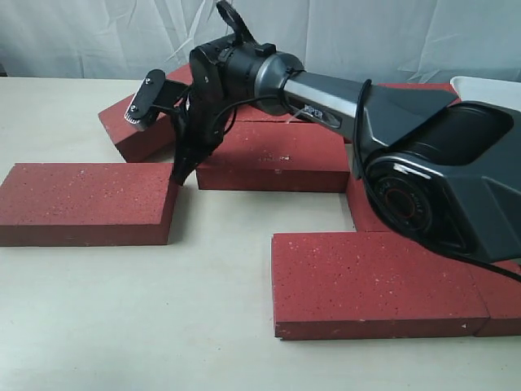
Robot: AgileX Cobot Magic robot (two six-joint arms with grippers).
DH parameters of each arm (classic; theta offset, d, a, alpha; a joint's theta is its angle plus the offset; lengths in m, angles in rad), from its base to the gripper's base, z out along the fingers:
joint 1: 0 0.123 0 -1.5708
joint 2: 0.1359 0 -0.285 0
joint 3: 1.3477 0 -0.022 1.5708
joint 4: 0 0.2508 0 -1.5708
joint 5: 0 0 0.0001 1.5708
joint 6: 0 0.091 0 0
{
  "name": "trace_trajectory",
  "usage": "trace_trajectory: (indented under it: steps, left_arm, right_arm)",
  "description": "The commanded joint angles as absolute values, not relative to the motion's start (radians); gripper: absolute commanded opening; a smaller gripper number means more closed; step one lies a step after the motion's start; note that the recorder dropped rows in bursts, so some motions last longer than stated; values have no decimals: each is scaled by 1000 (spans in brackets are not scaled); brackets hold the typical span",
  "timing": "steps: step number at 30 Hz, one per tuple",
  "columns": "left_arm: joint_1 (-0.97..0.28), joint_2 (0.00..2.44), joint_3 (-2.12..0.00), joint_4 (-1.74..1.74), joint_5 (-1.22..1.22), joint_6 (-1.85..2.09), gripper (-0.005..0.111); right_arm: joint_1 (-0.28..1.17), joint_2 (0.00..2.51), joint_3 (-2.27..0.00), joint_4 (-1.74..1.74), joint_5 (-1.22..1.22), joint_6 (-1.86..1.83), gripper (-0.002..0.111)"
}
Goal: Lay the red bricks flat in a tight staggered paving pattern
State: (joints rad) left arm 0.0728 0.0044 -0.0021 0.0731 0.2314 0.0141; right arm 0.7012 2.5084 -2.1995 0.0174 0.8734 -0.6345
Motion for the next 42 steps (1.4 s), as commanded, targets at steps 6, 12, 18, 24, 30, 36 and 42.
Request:
trace_trajectory:
  steps: [6,12,18,24,30,36,42]
  left_arm:
    - [77,0,0,67,225,10,0]
    - [77,0,0,67,225,10,0]
    - [77,0,0,67,225,10,0]
    - [77,0,0,67,225,10,0]
    - [77,0,0,67,225,10,0]
    - [77,0,0,67,225,10,0]
    - [77,0,0,67,225,10,0]
  right_arm:
    - [687,2523,-2197,-104,1137,-624,-1]
    - [675,2522,-2197,-174,1162,-603,-1]
    - [626,2522,-2197,-155,1024,-521,-1]
    - [614,2520,-2197,-141,982,-519,-1]
    - [619,2520,-2197,-43,1013,-552,-1]
    - [619,2518,-2199,-23,980,-553,5]
    - [619,2494,-2199,14,931,-553,44]
